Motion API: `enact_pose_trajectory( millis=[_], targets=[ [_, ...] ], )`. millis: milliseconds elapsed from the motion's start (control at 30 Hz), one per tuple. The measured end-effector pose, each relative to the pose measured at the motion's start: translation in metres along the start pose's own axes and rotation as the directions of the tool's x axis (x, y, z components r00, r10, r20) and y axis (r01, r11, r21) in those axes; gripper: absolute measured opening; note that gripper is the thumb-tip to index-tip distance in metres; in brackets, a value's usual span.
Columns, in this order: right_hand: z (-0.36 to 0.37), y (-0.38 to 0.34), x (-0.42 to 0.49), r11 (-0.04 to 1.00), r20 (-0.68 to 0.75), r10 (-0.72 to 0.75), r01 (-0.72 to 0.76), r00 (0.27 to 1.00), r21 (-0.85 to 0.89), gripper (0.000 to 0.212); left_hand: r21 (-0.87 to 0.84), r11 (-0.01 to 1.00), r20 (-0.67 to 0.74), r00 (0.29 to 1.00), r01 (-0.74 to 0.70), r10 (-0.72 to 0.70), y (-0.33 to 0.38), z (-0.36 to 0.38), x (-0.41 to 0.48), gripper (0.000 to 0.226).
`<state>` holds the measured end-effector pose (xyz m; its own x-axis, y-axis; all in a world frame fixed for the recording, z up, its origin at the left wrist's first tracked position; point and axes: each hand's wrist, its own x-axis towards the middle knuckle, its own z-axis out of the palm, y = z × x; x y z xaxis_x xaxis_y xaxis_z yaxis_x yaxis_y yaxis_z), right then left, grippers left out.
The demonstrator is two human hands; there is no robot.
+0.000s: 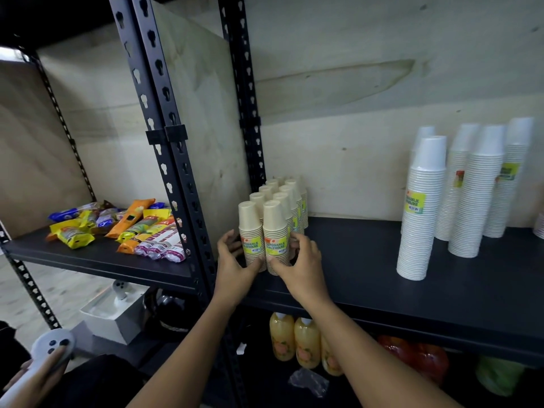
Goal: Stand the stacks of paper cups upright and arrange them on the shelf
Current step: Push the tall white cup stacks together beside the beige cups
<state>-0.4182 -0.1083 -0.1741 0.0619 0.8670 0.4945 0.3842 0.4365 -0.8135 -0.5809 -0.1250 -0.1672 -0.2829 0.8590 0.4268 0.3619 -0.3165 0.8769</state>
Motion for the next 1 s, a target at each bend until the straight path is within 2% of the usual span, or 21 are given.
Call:
enact_pose_trajectory(
  millis=[100, 200, 267, 333, 433, 533, 600, 700, 833, 1000],
  targets=[
    [-0.005, -0.005, 0.001, 0.998, 0.004, 0.04, -0.04, 0.999, 0.054, 0.077, 0.0, 1.0, -0.031, 0.999, -0.013, 0.013, 0.01, 0.0, -0.002, 0.086],
    [-0.017, -0.012, 0.004, 0.986, 0.037, 0.091, -0.095, 0.995, 0.134, 0.074, 0.042, 0.995, -0.084, 0.992, -0.086, 0.089, 0.028, 0.005, -0.004, 0.085],
    [-0.028, -0.019, 0.005, 0.984, 0.034, 0.061, -0.066, 0.998, 0.167, 0.07, 0.095, 0.984, -0.159, 0.974, -0.15, 0.164, 0.046, 0.006, -0.004, 0.078],
    [-0.047, -0.029, 0.004, 0.986, -0.001, 0.0, 0.001, 1.0, 0.17, 0.06, 0.177, 0.953, -0.241, 0.928, -0.247, 0.285, 0.066, 0.01, -0.004, 0.065],
    [-0.087, -0.048, 0.005, 0.98, -0.143, -0.102, 0.124, 0.985, 0.157, 0.032, 0.259, 0.905, -0.25, 0.882, -0.337, 0.399, 0.098, 0.026, -0.006, 0.043],
    [-0.132, -0.062, 0.005, 0.961, -0.298, -0.203, 0.248, 0.933, 0.12, 0.015, 0.118, 0.923, -0.103, 0.92, -0.367, 0.379, 0.124, 0.051, -0.006, 0.024],
    [-0.161, -0.062, 0.003, 0.951, -0.387, -0.251, 0.301, 0.887, 0.073, 0.015, 0.059, 0.928, 0.029, 0.929, -0.369, 0.368, 0.135, 0.076, -0.005, 0.018],
    [-0.197, -0.053, 0.0, 0.948, -0.486, -0.28, 0.319, 0.828, -0.002, 0.017, -0.031, 0.955, 0.178, 0.939, -0.295, 0.296, 0.144, 0.117, -0.005, 0.015],
    [-0.237, -0.021, 0.0, 0.974, -0.521, -0.213, 0.218, 0.826, -0.052, 0.021, -0.076, 0.985, 0.366, 0.914, -0.155, 0.172, 0.148, 0.162, -0.008, 0.024],
    [-0.288, 0.028, 0.007, 0.998, -0.543, -0.022, -0.013, 0.839, -0.062, 0.029, -0.067, 0.997, 0.557, 0.827, -0.046, 0.076, 0.141, 0.205, -0.019, 0.059]
  ],
)
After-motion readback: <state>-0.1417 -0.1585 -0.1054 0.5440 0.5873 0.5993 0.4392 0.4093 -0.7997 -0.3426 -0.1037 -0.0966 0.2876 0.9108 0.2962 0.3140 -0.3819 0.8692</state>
